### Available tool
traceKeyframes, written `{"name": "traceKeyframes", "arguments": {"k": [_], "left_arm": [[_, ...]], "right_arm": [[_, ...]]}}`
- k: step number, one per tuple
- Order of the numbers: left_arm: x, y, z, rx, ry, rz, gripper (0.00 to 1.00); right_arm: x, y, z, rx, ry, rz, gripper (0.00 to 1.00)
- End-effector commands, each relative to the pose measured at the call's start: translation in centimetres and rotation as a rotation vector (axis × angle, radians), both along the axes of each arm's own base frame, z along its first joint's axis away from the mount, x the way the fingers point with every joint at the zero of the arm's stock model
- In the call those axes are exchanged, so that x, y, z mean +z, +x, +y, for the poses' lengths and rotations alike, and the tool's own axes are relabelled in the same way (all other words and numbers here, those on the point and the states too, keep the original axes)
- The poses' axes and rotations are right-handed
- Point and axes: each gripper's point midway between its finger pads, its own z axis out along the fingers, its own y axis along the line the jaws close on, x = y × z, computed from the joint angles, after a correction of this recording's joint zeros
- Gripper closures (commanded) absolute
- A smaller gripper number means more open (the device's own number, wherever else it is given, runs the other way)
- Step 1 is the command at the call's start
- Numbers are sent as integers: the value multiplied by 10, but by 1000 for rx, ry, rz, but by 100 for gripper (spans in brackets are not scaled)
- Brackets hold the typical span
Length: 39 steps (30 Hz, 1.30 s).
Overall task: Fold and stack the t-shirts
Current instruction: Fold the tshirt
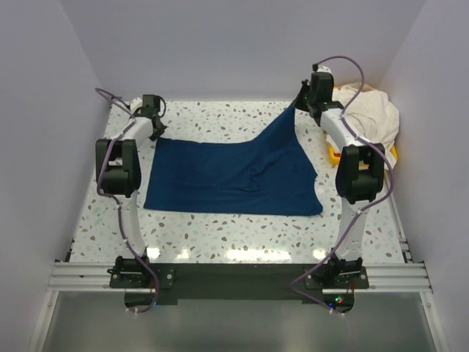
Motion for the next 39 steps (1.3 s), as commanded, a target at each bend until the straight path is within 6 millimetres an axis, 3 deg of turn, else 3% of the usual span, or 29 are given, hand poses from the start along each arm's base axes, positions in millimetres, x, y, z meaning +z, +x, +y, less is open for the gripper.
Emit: {"name": "traceKeyframes", "arguments": {"k": [1,7,9,10,12,14,15,16,18,19,27,28,29,33,39], "left_arm": [[54,15,13,-10,-15,-164,100],[64,6,19,-15,-34,-191,100],[71,2,21,-14,-34,-202,100],[66,-3,21,-16,-40,-192,100],[69,-11,24,-11,-43,-192,100],[70,-15,26,-14,-51,-197,100],[70,-22,24,-16,-56,-195,100],[71,-24,23,-23,-61,-199,100],[71,-32,23,-24,-64,-198,100],[70,-35,21,-29,-70,-195,100],[68,-67,18,-37,-94,-188,100],[68,-69,17,-38,-98,-189,100],[71,-71,17,-37,-100,-196,100],[66,-85,16,-33,-107,-187,100],[60,-96,16,-33,-118,-174,100]], "right_arm": [[26,-11,-15,-23,-27,-51,100],[29,-34,-20,-44,-31,-36,100],[38,-43,-23,-57,-32,-45,100],[30,-50,-25,-62,-34,-26,100],[38,-61,-29,-83,-40,-29,100],[28,-75,-33,-100,-41,6,100],[38,-82,-34,-103,-36,-12,100],[25,-93,-35,-110,-31,18,100],[29,-106,-38,-125,-25,15,100],[17,-116,-40,-133,-21,45,100],[-1,-174,-46,-175,9,98,100],[-11,-183,-46,-176,16,120,100],[-4,-187,-47,-181,23,101,100],[-18,-209,-48,-189,30,137,100],[-22,-233,-50,-202,47,142,100]]}}
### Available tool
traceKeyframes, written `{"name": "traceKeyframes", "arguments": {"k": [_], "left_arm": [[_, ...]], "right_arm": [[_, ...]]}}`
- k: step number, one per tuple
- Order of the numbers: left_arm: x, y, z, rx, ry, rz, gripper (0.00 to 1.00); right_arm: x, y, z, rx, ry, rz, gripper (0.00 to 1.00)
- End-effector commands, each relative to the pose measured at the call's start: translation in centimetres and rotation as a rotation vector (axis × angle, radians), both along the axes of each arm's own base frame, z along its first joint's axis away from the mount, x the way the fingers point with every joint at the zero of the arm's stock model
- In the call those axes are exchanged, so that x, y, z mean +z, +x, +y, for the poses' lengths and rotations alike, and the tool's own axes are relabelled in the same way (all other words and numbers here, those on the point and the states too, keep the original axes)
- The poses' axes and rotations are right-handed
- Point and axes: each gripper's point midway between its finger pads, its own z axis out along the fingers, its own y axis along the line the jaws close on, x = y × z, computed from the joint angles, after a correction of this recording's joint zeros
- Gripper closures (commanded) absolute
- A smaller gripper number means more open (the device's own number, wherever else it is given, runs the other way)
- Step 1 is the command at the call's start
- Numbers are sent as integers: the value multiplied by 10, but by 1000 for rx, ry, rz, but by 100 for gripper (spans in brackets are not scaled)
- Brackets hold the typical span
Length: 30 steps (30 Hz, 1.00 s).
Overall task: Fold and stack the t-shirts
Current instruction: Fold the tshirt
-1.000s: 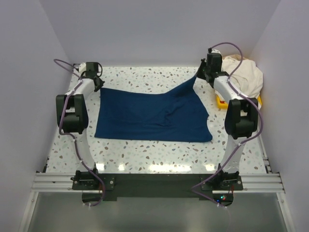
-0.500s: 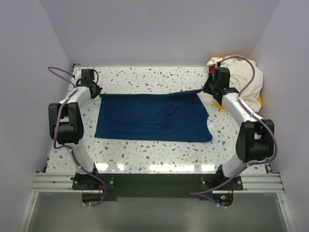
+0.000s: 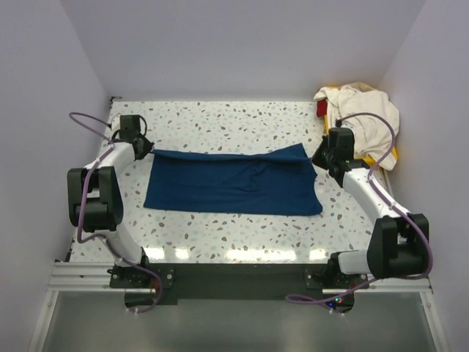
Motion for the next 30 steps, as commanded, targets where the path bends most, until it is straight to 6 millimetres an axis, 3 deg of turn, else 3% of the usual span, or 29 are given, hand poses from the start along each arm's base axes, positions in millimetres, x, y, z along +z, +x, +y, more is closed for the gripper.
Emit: {"name": "traceKeyframes", "arguments": {"k": [1,17,30], "left_arm": [[19,4,5,6,5,-72,100],[27,-17,21,46,3,-77,100],[-3,-53,16,64,-32,-19,100]], "right_arm": [[7,-11,-5,-35,14,-29,100],[10,-36,-8,-46,20,-26,100],[-39,-75,-5,-43,54,65,100]]}}
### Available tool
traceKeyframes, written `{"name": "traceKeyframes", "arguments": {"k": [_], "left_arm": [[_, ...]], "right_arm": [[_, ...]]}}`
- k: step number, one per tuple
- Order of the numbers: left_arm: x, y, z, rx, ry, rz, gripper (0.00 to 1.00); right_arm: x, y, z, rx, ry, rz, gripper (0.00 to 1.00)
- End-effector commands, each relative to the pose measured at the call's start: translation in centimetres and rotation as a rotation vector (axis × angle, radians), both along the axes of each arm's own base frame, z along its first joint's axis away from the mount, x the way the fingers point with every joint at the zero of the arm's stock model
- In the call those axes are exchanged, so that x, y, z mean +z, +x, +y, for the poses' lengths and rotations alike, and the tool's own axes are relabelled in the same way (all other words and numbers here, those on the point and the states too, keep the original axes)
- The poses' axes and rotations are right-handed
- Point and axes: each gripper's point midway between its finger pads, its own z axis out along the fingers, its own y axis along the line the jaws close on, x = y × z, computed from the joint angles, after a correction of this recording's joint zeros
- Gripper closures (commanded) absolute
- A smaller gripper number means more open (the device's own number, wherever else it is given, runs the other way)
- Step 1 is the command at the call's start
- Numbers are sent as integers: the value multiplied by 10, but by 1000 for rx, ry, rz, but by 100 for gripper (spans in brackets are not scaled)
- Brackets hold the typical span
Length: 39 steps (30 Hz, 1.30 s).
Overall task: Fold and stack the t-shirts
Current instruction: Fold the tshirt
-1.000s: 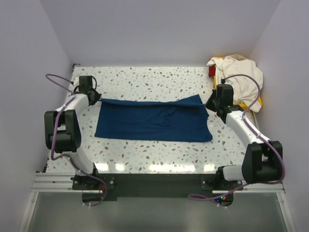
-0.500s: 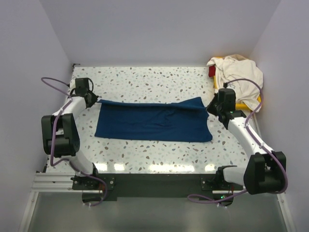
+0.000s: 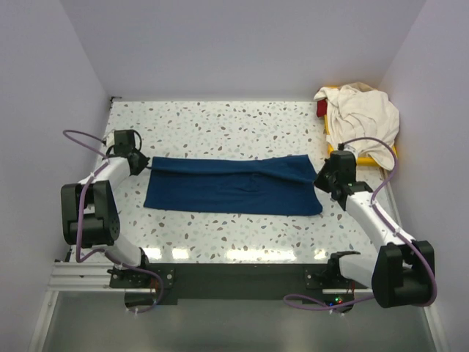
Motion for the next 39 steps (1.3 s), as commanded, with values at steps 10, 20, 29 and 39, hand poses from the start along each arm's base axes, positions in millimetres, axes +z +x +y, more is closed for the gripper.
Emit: {"name": "traceKeyframes", "arguments": {"k": [10,20,29,39], "left_arm": [[14,-2,8,21,-1,-66,100],[18,-4,12,18,-2,-69,100],[-2,-26,4,45,-52,-45,51],[5,-67,1,102,-46,-100,20]], "right_arm": [[-5,-14,2,-11,35,0,100],[18,-20,0,-17,37,-44,100],[-21,-37,11,11,94,22,78],[14,-8,17,95,57,-29,52]]}}
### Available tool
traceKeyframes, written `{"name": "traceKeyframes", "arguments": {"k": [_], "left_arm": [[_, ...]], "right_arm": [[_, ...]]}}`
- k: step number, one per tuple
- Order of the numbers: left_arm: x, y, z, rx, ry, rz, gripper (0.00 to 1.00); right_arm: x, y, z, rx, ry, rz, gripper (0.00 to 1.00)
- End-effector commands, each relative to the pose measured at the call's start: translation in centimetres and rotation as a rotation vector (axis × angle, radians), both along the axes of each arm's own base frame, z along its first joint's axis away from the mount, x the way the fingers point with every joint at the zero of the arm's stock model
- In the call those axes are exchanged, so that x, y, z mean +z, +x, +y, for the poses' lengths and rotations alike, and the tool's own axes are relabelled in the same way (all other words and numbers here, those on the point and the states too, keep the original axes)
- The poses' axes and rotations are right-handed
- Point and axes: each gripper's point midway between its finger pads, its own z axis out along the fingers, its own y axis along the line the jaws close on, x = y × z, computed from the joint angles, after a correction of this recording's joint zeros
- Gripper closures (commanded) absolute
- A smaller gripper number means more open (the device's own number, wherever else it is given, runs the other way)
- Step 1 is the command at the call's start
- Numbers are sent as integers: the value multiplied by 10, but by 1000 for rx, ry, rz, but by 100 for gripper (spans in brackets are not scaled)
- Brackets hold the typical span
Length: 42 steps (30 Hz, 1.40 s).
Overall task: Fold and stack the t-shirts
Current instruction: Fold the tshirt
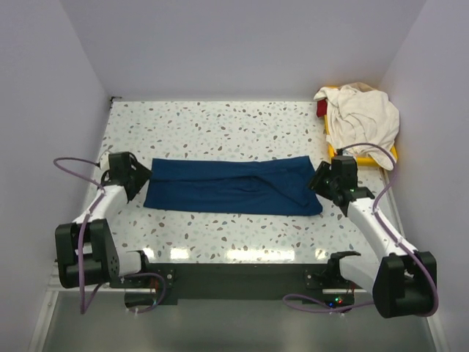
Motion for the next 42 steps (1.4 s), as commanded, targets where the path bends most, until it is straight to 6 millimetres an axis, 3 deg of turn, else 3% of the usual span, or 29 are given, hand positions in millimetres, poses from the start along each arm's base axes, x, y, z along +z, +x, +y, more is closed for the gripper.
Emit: {"name": "traceKeyframes", "arguments": {"k": [1,2,3,4,5,7,8,9,11,12,15,19,26,29,32,33,35,37,42], "left_arm": [[15,2,3,37,5,-84,25],[16,1,1,34,0,-88,27],[20,2,-3,25,4,-99,30],[21,1,-5,24,6,-102,39],[23,2,-7,19,11,-109,42],[23,2,-22,-15,11,-108,51],[23,2,-24,-11,28,-106,55],[22,2,-33,-33,31,-106,57],[15,0,-46,-57,27,-100,66],[7,-4,-49,-61,26,-77,69],[-3,-8,-50,-60,38,-56,73],[-19,-19,-47,-52,56,-14,77],[-31,-38,-39,-23,89,46,80],[-31,-43,-39,-18,84,44,81],[-31,-48,-38,-11,86,47,82],[-31,-49,-37,-9,86,45,82],[-32,-51,-37,-9,88,54,82],[-32,-54,-37,-7,85,55,82],[-32,-56,-39,-9,77,46,83]], "right_arm": [[32,32,9,72,3,-83,52],[44,44,13,94,8,-106,52],[32,50,20,136,19,-60,52],[33,59,24,153,22,-66,52],[39,72,28,169,27,-79,52],[25,86,37,218,44,-51,53],[30,97,41,231,48,-64,53],[16,102,44,243,46,-27,53],[18,114,53,272,32,-39,53],[6,116,55,280,26,-11,53],[-1,123,65,310,-1,-3,51],[-13,124,83,351,-14,15,50],[-34,123,88,349,-60,53,50],[-35,121,90,352,-46,51,58],[-32,119,96,360,-29,42,75],[-28,118,97,362,-23,35,86],[-27,111,100,368,0,35,95],[-16,107,107,382,26,7,100],[-8,81,123,427,67,-4,100]]}}
